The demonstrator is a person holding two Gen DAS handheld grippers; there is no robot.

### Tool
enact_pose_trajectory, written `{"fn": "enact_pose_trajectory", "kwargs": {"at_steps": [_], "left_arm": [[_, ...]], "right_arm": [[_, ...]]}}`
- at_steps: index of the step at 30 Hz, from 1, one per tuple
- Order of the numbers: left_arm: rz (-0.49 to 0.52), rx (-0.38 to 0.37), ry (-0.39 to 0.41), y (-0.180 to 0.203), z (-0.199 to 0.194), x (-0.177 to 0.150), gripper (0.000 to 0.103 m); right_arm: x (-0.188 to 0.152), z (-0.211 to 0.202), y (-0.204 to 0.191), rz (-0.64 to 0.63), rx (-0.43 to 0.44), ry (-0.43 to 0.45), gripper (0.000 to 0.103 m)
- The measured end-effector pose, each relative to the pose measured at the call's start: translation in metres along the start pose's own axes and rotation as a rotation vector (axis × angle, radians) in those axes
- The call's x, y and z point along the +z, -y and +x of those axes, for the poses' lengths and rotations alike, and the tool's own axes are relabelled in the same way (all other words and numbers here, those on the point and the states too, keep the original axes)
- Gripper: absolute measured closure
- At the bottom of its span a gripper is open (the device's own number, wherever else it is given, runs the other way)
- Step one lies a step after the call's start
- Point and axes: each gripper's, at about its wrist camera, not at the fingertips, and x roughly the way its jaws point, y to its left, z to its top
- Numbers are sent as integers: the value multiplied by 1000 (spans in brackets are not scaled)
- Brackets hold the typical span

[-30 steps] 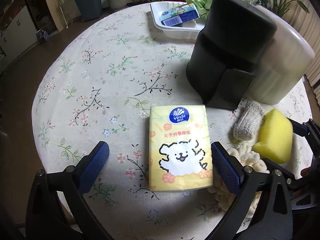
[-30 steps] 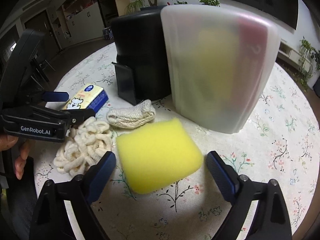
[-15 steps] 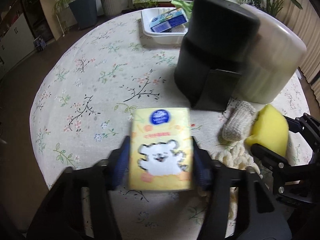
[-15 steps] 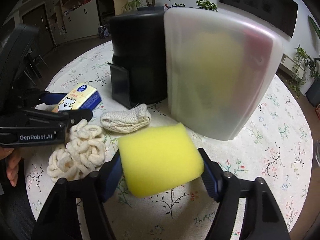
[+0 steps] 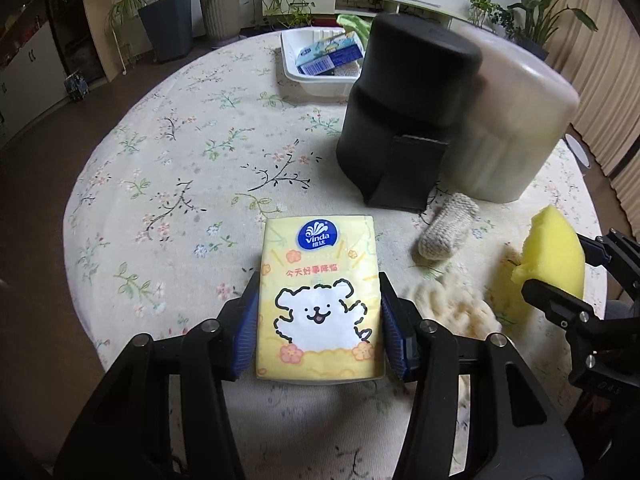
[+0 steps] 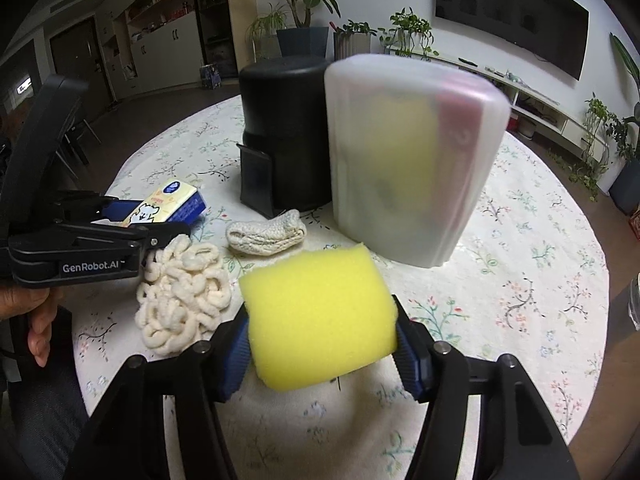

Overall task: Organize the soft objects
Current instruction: 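Grasp the yellow tissue pack with the left tool while the right grasps the yellow square sponge, then carry the tissue pack and sponge to the white tray and open both tools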

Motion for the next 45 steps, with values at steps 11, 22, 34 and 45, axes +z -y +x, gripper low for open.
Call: {"fn": "enact_pose_trajectory", "kwargs": {"at_steps": [11,22,34,45], "left_arm": [[20,-59,6,6,-33,-18,53],[47,-56,64,-21,-67,20,53],[137,-35,145,-33,-54,156,53],[227,-59,105,-26,27,246,53]], "right_arm": [[-9,-27,16,0,14,-20,40],[13,-70,99,39,-77,-11,39],[136,-75,169,-34,-143,71,39],[237,-8,182,-107,-65,32,39]]}}
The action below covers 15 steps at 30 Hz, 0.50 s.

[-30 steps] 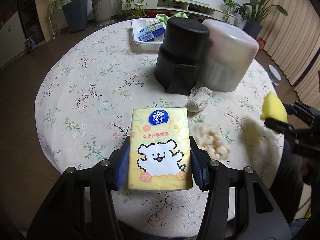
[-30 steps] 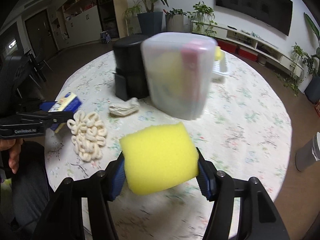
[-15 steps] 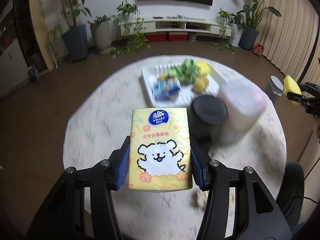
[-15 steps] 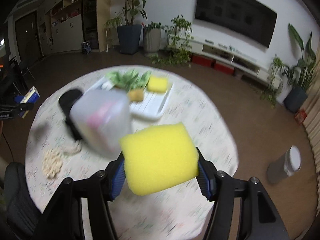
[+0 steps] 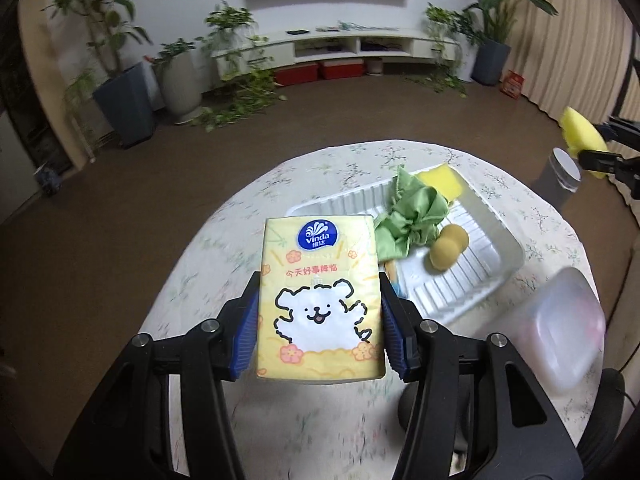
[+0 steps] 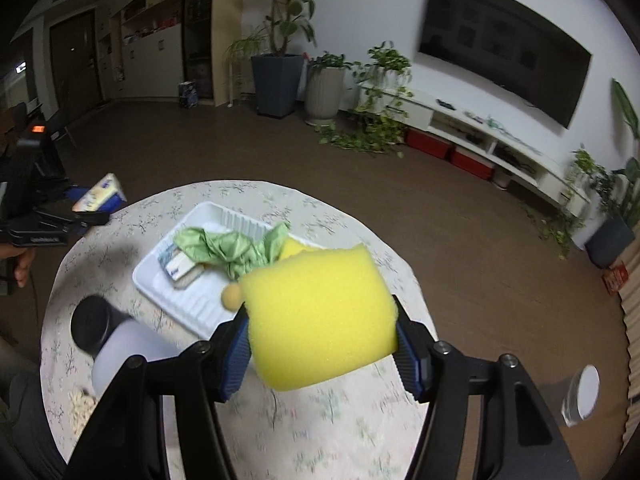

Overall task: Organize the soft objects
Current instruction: 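Carry the tissue pack and sponge to the white tray and open both tools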

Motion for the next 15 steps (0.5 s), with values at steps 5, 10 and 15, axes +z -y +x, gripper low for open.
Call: {"fn": "enact_pose_trajectory", "kwargs": {"at_steps": [5,10,15], "left_arm": [[24,-41,-22,3,42,13,53],[38,-43,-48,6,78,14,53],[-2,-46,-52,-5,100,17,53]], "right_arm": [[11,53,-12,-36,64,-50,39],[3,106,-23,-67,104,-113,39],[-5,140,-25,-79,136,-142,39]]}}
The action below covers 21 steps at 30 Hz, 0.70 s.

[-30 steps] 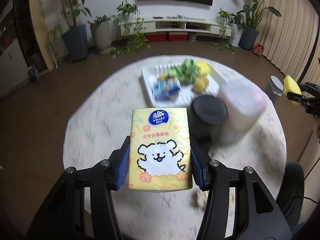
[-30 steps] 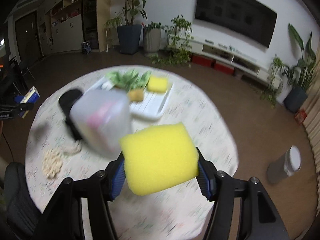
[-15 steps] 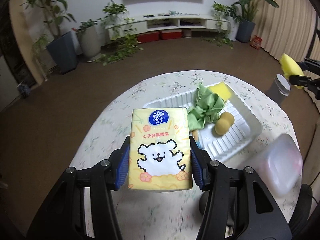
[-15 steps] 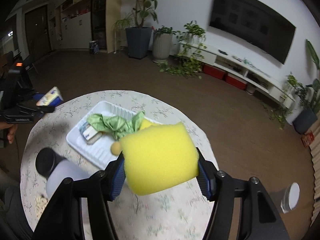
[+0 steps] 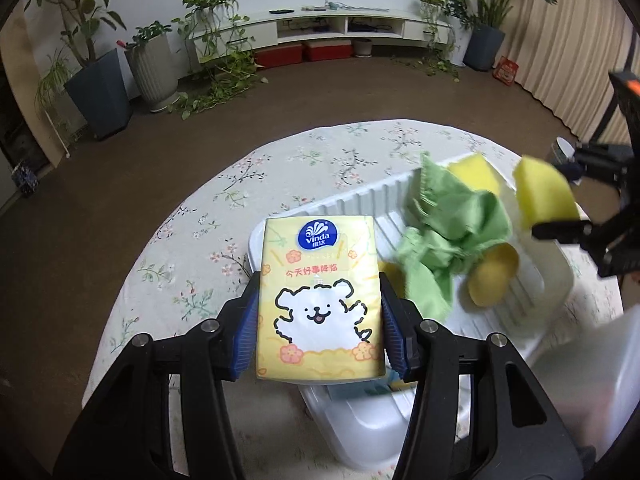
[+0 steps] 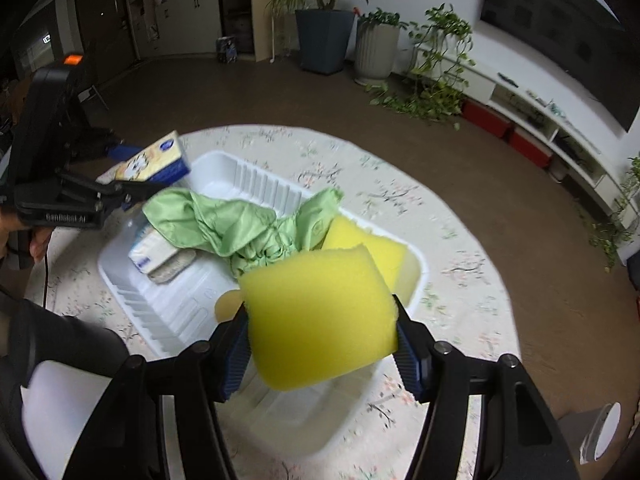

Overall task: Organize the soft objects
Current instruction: 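Carry the tissue pack and sponge to the white tray and open both tools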

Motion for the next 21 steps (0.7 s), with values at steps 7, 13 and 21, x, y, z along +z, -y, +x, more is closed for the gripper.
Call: {"fn": "enact_pose_trajectory", "kwargs": {"at_steps": [7,13,21], "left_arm": [[-1,-8,-25,0,22,2,53],[-20,-17,-27,-4,26,3,52],[-20,-26,-33,-3,24,4,42]], "right_arm": [[-9,29,12,32,2,-40,39],[-16,39,14,37,6,-48,38],[-17,39,11,37,16,-41,33]]}}
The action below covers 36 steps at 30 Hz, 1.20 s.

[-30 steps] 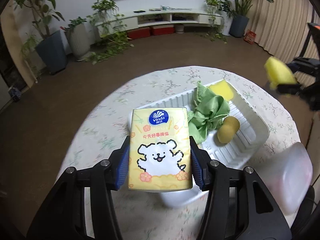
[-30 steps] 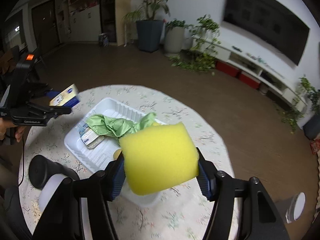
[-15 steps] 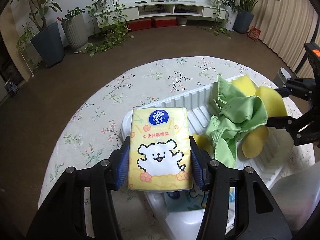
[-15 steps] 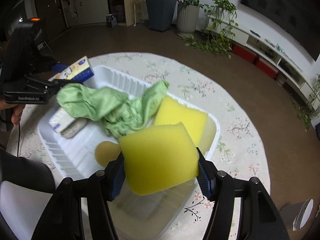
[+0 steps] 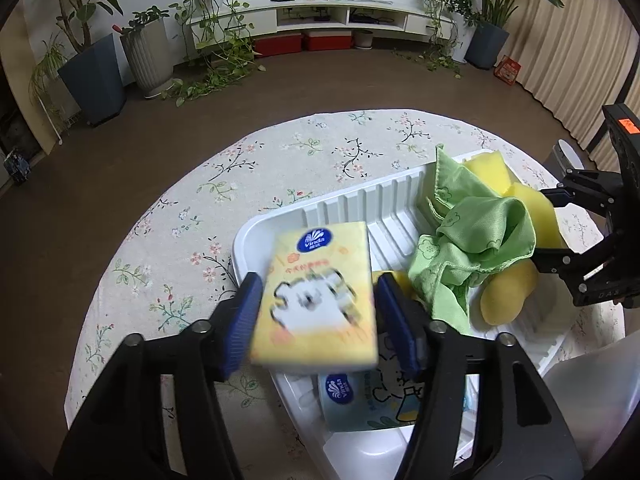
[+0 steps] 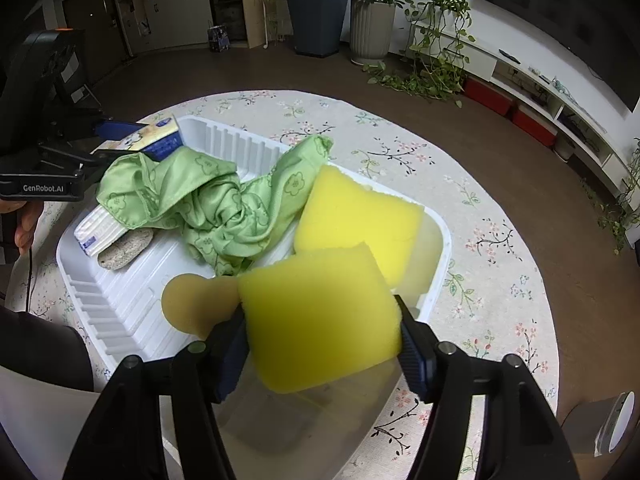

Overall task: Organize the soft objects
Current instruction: 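Carry the tissue pack and sponge to the white tray and open both tools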

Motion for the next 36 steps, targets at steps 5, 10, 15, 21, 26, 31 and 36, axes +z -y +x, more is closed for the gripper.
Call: {"fn": "enact_pose_trajectory", "kwargs": {"at_steps": [5,10,15,21,26,31,36], "left_arm": [[9,-13,-17,0,-4,-1,33],[6,-8,-7,1,-11,-4,33],[-38,-11,40,-3,-29,-6,10],[-67,20,87,-7,-52,-15,0],[-110,36,121,-15,-77,-25,0],[-130,38,158,-14,-107,-47,0],[-139,27,187,0,-140,-83,0]], "right_arm": [[-3,-8,-3,-11,7,9,25],[-6,-21,-2,-7,12,38,14],[-9,-39,3,6,18,76,0],[-14,-65,10,50,4,135,0],[-25,-98,23,116,-19,211,0],[-46,-133,30,167,-30,270,0],[-83,-168,20,227,-18,340,0]]}}
